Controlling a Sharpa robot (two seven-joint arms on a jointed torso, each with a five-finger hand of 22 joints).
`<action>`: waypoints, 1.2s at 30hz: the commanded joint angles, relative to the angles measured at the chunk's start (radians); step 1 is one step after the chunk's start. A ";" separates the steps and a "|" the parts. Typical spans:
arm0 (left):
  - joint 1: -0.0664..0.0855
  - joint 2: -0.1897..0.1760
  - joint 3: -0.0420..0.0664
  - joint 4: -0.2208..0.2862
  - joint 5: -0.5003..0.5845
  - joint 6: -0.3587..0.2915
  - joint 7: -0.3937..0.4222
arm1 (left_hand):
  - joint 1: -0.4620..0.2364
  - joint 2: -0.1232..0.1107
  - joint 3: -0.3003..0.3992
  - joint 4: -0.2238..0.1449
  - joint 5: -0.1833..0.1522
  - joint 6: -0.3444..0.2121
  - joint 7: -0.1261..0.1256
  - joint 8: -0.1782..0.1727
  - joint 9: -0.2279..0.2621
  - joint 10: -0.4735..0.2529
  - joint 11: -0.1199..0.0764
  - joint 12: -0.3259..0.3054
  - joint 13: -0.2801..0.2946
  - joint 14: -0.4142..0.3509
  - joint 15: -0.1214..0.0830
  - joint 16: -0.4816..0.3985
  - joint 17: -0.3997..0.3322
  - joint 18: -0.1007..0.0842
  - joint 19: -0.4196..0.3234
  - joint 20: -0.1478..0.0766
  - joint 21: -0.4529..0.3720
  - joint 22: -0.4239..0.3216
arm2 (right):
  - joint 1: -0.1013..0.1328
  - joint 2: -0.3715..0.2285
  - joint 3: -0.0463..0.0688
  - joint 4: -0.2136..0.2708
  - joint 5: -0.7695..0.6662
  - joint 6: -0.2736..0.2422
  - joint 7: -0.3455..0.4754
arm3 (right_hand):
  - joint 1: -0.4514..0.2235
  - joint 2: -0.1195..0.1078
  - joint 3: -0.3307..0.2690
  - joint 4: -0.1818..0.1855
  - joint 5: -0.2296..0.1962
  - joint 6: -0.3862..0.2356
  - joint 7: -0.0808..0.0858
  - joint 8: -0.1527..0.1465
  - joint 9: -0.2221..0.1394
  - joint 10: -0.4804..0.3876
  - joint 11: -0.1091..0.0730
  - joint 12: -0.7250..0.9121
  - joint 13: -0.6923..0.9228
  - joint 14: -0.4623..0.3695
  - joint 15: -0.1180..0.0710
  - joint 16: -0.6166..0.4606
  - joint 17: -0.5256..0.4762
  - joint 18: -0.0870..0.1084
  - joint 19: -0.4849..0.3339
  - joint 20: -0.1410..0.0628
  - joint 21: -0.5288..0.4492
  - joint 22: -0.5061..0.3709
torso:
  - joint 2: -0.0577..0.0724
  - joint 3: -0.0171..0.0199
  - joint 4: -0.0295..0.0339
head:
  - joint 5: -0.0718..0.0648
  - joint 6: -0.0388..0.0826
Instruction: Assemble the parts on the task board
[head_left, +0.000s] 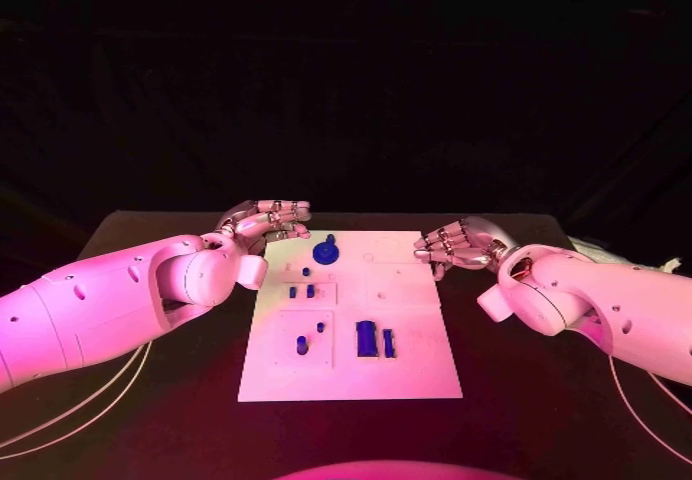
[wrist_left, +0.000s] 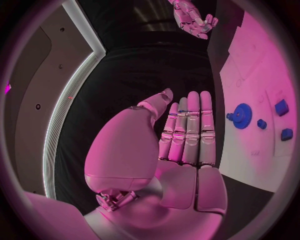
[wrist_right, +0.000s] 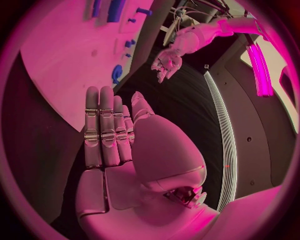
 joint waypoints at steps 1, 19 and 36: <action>-0.006 0.018 0.001 -0.031 0.074 -0.031 0.078 | -0.003 0.007 0.011 0.006 0.000 -0.012 -0.003 -0.004 -0.002 0.005 0.004 -0.030 -0.005 -0.006 0.022 -0.134 -0.059 0.003 -0.062 0.025 -0.081 -0.068 | 0.004 0.043 0.002 -0.094 0.318 0.082 0.212 | 0.031 0.007 0.015 -0.015 -0.014 0.000 0.004 -0.002 -0.016 0.004 0.012 -0.056 -0.105 -0.044 0.020 -0.142 -0.085 0.011 -0.033 0.021 -0.104 -0.074 | -0.029 -0.0061 -0.0070 | 0.006 0.028; -0.027 0.087 0.004 -0.109 0.053 -0.091 0.089 | -0.601 0.065 -0.181 0.032 -0.092 -0.461 -0.089 -0.116 -0.068 -0.504 -0.025 -0.206 -0.069 -0.458 0.014 -0.519 -0.248 -0.063 -0.486 -0.015 -0.307 -0.530 | -0.001 0.158 0.010 -0.273 0.381 0.043 0.243 | -0.629 -0.055 0.084 -0.122 -0.074 -0.420 -0.073 -0.067 -0.184 -0.426 -0.029 -0.194 -0.517 -0.522 -0.029 -0.560 -0.439 -0.062 -0.422 -0.020 -0.460 -0.387 | -0.058 0.0089 0.0035 | 0.003 0.095; -0.097 0.032 0.026 0.165 -0.067 -0.503 0.236 | -0.986 0.140 -0.299 0.032 -0.092 -0.746 -0.175 -0.116 -0.068 -0.811 -0.117 -0.206 -0.069 -0.732 -0.061 -0.635 -0.324 -0.171 -0.718 -0.156 -0.307 -0.683 | -0.066 0.102 0.032 0.046 0.581 -0.380 0.427 | -1.051 -0.055 0.084 -0.122 -0.158 -0.702 -0.171 -0.067 -0.281 -0.746 -0.100 -0.194 -0.602 -0.854 -0.029 -0.560 -0.558 -0.170 -0.708 -0.131 -0.590 -0.516 | -0.075 0.0413 0.0348 | -0.018 0.160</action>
